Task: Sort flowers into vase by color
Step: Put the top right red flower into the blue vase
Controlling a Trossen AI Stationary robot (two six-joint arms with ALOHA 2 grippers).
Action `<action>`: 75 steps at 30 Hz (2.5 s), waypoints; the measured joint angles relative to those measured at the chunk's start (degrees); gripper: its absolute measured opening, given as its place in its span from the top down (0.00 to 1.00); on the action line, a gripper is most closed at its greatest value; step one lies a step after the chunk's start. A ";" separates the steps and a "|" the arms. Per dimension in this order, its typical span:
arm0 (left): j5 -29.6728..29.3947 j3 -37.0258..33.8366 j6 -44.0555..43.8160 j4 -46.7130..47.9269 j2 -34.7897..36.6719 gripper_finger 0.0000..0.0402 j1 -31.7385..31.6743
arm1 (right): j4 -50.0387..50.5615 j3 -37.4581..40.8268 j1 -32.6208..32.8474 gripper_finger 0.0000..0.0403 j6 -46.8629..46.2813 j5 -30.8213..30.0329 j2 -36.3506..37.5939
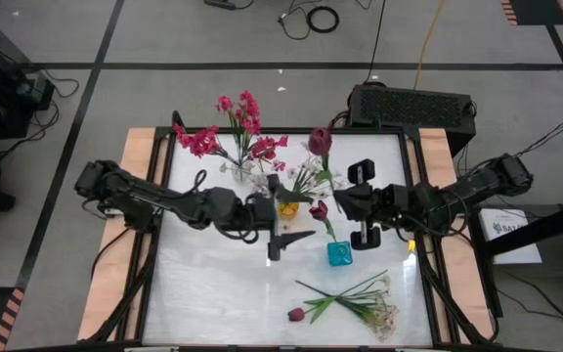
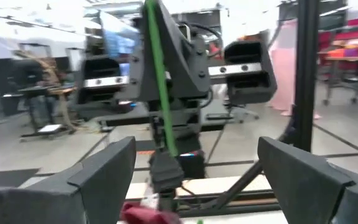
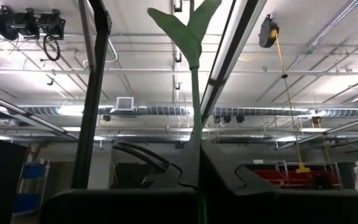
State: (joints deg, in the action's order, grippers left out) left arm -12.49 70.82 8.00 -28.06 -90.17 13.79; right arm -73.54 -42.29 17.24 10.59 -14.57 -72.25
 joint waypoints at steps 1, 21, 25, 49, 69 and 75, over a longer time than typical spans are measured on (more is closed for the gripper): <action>0.71 0.65 -0.17 0.06 -0.77 0.15 -0.22 | 0.04 -0.06 0.18 1.00 0.08 0.00 -0.04; 1.97 6.32 -0.84 -1.57 -6.29 0.39 -1.28 | 0.18 -1.72 0.50 1.00 0.90 1.51 -2.64; 6.11 6.32 -3.98 -1.57 -6.29 0.44 -2.66 | 0.20 -1.72 0.42 1.00 1.27 1.51 -2.64; 15.87 6.32 -7.73 -1.37 -6.29 0.74 -6.37 | 2.21 -1.70 0.07 1.00 1.66 1.40 -2.64; 16.13 6.28 -8.00 -1.36 -6.28 0.78 -7.11 | 3.47 -1.70 -0.68 1.00 1.05 1.41 -2.62; 16.39 6.28 -7.99 -0.24 -6.22 0.98 -7.73 | 3.60 -1.70 -0.68 1.00 1.03 1.25 -2.60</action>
State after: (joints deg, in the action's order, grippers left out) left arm 3.90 77.10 0.01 -28.30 -96.39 6.05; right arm -69.93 -43.99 16.56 11.62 -13.32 -74.85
